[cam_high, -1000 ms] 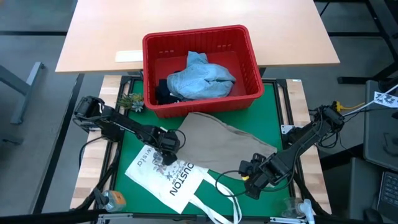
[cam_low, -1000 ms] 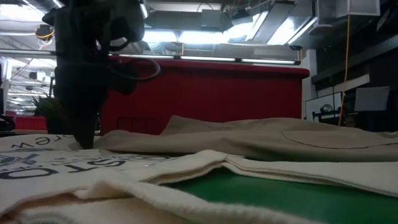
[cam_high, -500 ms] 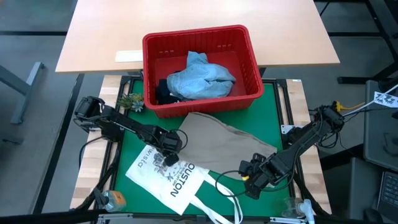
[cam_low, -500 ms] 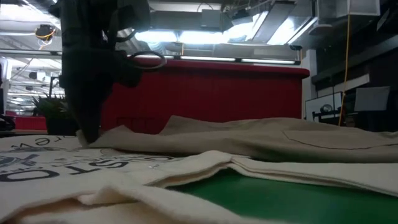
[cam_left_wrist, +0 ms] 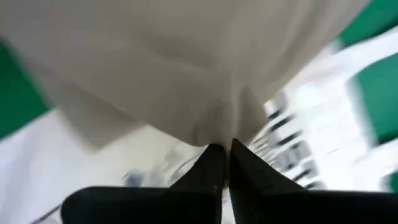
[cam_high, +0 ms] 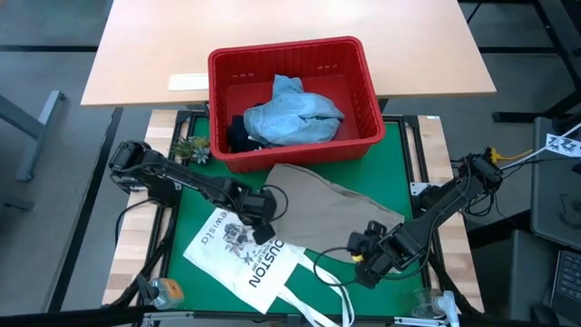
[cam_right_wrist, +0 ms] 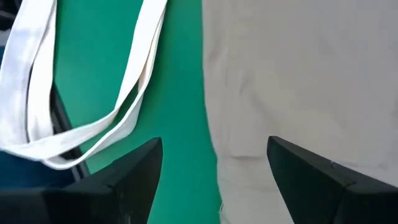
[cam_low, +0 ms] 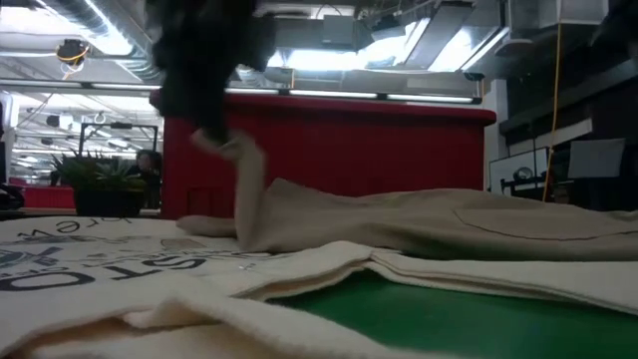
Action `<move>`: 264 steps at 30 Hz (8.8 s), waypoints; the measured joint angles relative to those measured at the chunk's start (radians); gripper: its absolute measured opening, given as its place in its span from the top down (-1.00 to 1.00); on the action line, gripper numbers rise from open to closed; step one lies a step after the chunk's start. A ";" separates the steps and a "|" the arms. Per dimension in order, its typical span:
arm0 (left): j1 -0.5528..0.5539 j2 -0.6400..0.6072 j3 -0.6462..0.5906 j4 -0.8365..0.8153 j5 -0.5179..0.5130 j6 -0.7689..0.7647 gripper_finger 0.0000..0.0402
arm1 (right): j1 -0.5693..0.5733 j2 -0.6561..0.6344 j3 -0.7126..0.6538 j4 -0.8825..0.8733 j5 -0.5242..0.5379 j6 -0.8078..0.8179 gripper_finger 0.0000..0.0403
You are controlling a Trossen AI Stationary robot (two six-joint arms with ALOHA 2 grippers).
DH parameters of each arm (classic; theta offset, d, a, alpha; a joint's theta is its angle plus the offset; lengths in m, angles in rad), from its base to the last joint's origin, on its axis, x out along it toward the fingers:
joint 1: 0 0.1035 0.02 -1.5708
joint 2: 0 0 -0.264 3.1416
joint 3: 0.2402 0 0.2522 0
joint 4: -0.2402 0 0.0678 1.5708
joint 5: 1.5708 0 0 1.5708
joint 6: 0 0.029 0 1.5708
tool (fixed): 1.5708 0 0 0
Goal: Fold Laundry from Bin
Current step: Fold the beige shorts
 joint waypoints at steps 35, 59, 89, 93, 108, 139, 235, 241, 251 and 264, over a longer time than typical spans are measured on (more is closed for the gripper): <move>-0.001 0.049 0.031 0.508 -0.002 0.028 0.97 | -0.231 0.094 0.002 0.549 0.373 -0.255 -0.45; -0.002 0.049 0.030 0.517 0.026 0.159 0.77 | -0.237 0.119 0.000 0.599 0.393 -0.344 0.84; 0.023 -0.053 -0.091 -0.069 -0.083 0.045 0.43 | -0.236 0.119 0.000 0.595 0.395 -0.340 0.95; 0.044 -0.052 -0.145 -0.059 -0.118 0.017 0.43 | -0.236 0.119 0.000 0.595 0.395 -0.340 0.92; 0.114 -0.052 -0.273 0.123 -0.120 0.053 0.43 | -0.236 0.119 0.000 0.595 0.395 -0.340 0.92; 0.046 -0.052 -0.057 0.236 0.057 0.159 0.99 | -0.235 0.106 0.000 0.572 0.430 -0.297 0.93; -0.006 1.023 1.080 1.103 0.154 0.475 1.00 | 0.320 -0.001 0.133 -0.611 -0.061 0.901 0.87; -0.010 1.023 1.080 1.104 0.155 0.475 1.00 | 0.321 -0.001 0.133 -0.620 -0.085 0.896 0.47; -0.009 1.023 1.080 1.101 0.155 0.474 0.78 | 0.320 -0.001 0.133 -0.638 -0.188 0.833 0.03; -0.009 1.022 1.080 1.100 0.156 0.470 0.61 | 0.321 -0.001 0.195 -0.632 -0.162 0.653 0.02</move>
